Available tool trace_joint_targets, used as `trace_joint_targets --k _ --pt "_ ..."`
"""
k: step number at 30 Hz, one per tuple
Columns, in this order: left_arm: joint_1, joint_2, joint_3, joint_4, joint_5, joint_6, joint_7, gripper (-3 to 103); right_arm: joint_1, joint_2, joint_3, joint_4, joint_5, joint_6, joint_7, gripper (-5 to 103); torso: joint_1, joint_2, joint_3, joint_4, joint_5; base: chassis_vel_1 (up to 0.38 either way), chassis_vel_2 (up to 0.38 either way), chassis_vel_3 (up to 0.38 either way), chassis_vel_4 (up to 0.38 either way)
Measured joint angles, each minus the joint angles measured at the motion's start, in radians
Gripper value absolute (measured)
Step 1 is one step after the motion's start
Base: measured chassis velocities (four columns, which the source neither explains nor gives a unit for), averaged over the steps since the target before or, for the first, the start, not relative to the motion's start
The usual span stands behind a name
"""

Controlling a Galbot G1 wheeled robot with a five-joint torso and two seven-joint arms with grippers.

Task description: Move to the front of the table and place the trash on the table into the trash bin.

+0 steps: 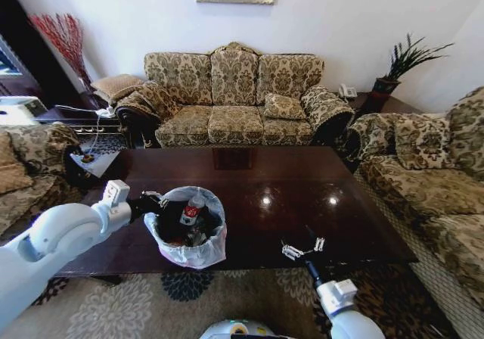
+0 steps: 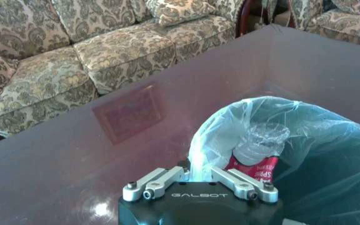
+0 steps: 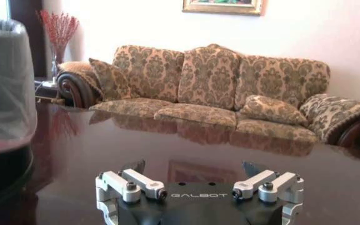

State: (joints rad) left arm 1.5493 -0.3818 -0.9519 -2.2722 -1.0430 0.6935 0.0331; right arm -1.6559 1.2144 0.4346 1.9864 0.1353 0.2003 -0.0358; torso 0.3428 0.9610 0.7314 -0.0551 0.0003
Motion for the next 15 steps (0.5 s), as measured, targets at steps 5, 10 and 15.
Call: trace_joint_targets --k 5,10,15 --pt "0.000 0.000 0.000 0.000 0.000 0.000 0.000 2 -0.025 0.001 -0.017 0.044 0.043 -0.009 -0.016 100 0.000 0.000 0.000 -0.0005 -0.0005 0.000 0.000 0.000 0.000" --pt "0.000 0.000 0.000 0.000 0.000 0.000 0.000 2 -0.095 -0.039 0.011 0.307 0.174 -0.201 0.052 100 0.000 0.000 0.000 -0.0006 -0.0008 0.000 0.000 0.000 0.000" --pt "0.000 0.000 0.000 0.000 0.000 0.000 0.000 2 -0.065 -0.060 0.036 0.488 0.239 -0.342 0.138 100 0.000 0.000 0.000 -0.0005 -0.0009 0.000 0.000 0.000 0.000"
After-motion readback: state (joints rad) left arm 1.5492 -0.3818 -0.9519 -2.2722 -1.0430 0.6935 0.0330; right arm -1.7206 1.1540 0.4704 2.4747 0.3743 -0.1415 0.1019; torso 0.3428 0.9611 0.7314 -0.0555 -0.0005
